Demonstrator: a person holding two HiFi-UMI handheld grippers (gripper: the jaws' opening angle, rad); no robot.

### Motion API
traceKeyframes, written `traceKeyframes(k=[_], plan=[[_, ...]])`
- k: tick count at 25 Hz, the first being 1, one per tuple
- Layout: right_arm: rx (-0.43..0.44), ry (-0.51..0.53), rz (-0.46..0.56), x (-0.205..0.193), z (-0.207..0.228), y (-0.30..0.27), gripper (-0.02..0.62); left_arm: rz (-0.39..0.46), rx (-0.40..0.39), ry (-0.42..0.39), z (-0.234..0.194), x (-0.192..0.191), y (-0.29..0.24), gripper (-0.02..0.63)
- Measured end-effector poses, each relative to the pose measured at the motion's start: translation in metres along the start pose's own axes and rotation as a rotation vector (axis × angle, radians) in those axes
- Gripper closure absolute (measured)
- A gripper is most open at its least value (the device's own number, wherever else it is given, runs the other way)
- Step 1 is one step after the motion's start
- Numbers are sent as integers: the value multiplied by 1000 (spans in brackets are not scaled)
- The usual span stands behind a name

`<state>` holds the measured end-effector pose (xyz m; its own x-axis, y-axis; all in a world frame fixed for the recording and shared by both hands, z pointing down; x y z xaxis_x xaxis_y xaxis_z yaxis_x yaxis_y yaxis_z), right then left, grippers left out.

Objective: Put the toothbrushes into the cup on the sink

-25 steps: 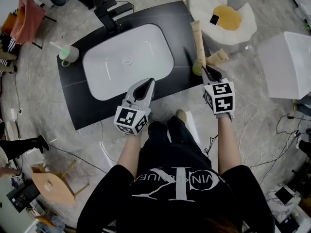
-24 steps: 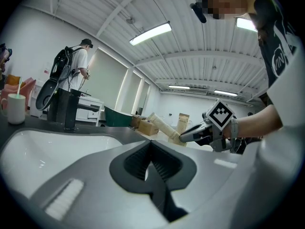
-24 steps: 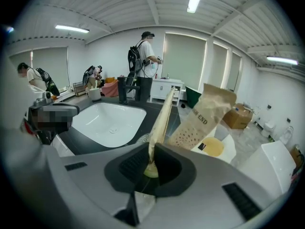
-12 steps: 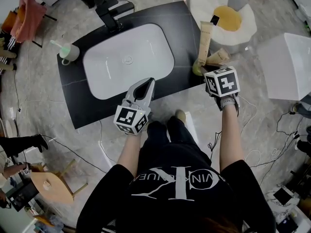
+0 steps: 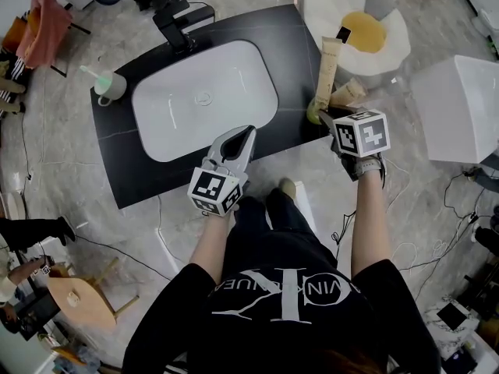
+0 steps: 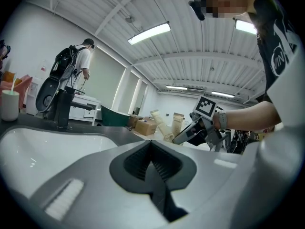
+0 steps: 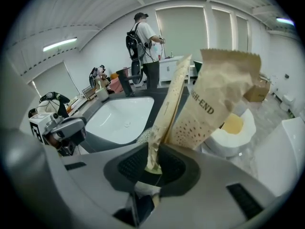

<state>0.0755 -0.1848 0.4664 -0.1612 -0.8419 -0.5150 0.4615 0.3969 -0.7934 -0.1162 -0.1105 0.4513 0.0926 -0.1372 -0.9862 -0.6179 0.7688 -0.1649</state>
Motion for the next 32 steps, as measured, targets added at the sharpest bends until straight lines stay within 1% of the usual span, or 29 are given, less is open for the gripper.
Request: traceKeyframes(k=[5, 7, 11, 15, 17, 20, 24, 25, 26, 27, 29, 32], plan=[[-6, 0, 33, 0, 0, 5, 555, -4, -12, -2, 4, 0, -2, 594], [-19, 30, 37, 1, -1, 9, 555, -5, -12, -1, 4, 1, -1, 594], [-69, 128, -6, 2, -1, 7, 562, -8, -11, 2, 4, -2, -1, 594], [-82, 147, -49, 5, -2, -2, 565, -5, -38, 6, 8, -2, -6, 594], [-81, 155, -64, 5, -3, -5, 565, 0, -75, 21, 10, -1, -11, 594], [-79, 165, -69, 6, -4, -4, 565, 13, -147, 63, 13, 2, -24, 592], [-73, 157, -61, 6, -3, -3, 565, 58, -200, 139, 6, 13, -50, 585], [-71, 153, -59, 6, -2, -3, 565, 70, -214, 164, 3, 15, -58, 554], [-69, 150, -58, 6, 0, -4, 565, 81, -231, 190, 1, 18, -67, 505], [-67, 147, -58, 5, 1, -4, 565, 89, -251, 215, -1, 20, -77, 476], [-62, 144, -59, 4, 3, -4, 565, 99, -292, 250, -3, 24, -95, 469], [-46, 142, -56, 2, 3, -4, 565, 100, -353, 276, 0, 29, -119, 453]])
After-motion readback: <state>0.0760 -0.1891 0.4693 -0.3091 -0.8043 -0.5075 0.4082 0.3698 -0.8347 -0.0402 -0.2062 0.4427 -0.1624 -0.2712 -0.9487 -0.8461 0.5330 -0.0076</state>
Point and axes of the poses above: the fingertips, and each gripper's own axes: y backward along the fingers, z to its right, x out of its top, the point moved 3 cm from there along y, backward along the fingers, and after that the axes turned 15 degrees about -y, right-handed, at the moved point
